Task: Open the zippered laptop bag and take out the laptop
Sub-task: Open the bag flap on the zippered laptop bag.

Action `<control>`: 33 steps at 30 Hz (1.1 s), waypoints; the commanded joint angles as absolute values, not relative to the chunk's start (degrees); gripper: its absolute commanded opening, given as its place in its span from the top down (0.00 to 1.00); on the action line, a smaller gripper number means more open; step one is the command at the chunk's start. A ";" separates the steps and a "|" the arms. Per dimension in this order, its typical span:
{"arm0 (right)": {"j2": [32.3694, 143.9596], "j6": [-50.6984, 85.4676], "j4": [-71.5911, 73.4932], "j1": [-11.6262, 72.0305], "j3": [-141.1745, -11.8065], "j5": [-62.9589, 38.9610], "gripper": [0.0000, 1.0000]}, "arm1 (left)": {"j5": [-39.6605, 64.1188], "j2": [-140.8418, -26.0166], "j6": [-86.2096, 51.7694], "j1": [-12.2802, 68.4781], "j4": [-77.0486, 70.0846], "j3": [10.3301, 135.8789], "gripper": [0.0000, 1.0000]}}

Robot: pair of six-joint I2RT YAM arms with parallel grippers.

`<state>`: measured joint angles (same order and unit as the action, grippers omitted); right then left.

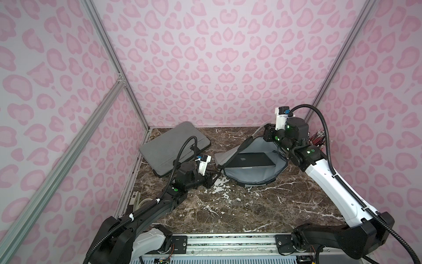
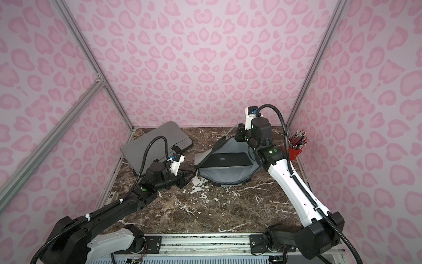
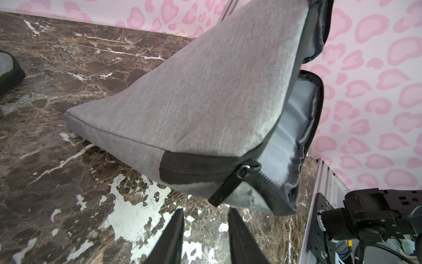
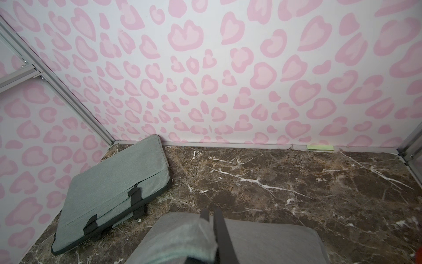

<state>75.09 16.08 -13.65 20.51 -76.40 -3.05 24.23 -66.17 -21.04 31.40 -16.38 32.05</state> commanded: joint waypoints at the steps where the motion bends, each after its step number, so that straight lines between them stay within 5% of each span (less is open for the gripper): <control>1: 74.69 17.23 -9.16 20.70 -77.08 -2.81 1.00 | 25.17 -67.22 -20.76 31.31 -19.52 33.34 0.64; 15: 74.49 17.14 -9.23 20.69 -76.99 -2.82 1.00 | 24.87 -69.78 -20.92 30.94 -20.19 35.75 0.64; 29: 74.52 17.14 -9.27 21.11 -77.07 -2.64 1.00 | 28.56 -72.90 -20.92 30.94 -20.69 37.88 0.82; 33: 74.61 17.14 -9.23 21.12 -77.08 -2.44 1.00 | 28.41 -72.91 -21.00 30.94 -20.56 37.88 0.98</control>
<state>74.98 16.32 -13.65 21.02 -76.40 -2.61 27.44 -72.95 -21.15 30.92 -17.63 37.17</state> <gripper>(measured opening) 0.052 0.047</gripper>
